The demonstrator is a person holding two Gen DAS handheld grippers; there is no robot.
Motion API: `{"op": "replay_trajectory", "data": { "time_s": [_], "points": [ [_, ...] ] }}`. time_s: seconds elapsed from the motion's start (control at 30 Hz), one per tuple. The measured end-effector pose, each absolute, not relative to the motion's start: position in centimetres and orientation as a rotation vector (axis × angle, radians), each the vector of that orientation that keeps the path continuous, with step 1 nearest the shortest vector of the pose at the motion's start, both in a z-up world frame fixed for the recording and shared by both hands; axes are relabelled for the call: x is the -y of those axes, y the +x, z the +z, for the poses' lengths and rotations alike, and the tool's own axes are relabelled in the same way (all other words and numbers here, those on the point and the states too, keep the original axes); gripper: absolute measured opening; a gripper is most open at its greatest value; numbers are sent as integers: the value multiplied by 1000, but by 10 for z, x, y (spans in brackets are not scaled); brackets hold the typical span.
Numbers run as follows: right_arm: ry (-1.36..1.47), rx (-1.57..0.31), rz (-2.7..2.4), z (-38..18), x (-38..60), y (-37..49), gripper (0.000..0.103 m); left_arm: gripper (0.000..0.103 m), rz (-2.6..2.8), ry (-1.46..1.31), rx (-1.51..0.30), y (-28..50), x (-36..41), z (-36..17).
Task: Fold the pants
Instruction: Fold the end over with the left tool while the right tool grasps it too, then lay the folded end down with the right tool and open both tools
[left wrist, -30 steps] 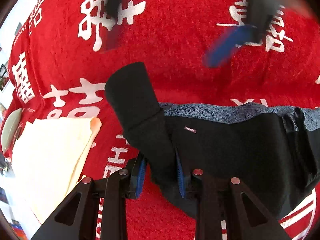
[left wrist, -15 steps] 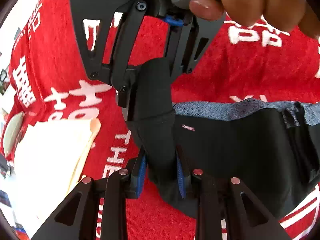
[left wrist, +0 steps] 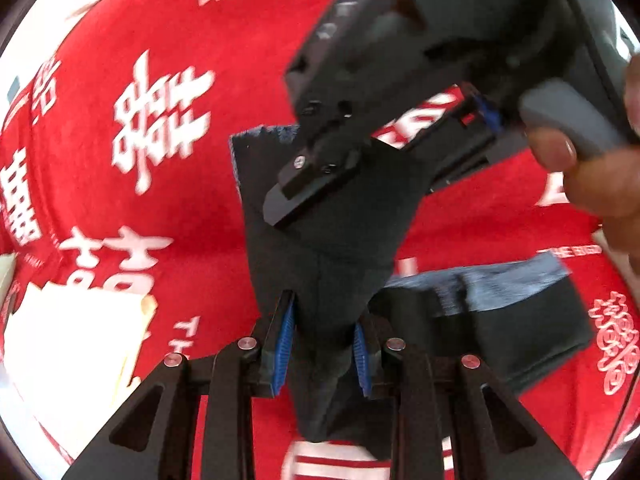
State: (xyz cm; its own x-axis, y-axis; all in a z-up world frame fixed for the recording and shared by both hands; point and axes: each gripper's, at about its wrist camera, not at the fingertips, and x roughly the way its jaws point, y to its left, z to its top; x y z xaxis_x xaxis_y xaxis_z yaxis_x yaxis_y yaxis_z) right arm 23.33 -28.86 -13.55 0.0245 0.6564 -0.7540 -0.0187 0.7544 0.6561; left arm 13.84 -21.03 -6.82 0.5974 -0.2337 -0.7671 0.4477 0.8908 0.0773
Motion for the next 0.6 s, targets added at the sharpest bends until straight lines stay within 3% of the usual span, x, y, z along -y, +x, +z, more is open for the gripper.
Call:
{"op": "replay_trajectory", "data": {
  "time_s": [0.3, 0.6],
  "points": [
    [751, -1277, 390, -97, 433, 130, 18, 28, -624, 355, -816, 82, 310, -52],
    [930, -1206, 229, -128, 534, 37, 18, 28, -775, 509, -859, 24, 391, -90]
  ]
}}
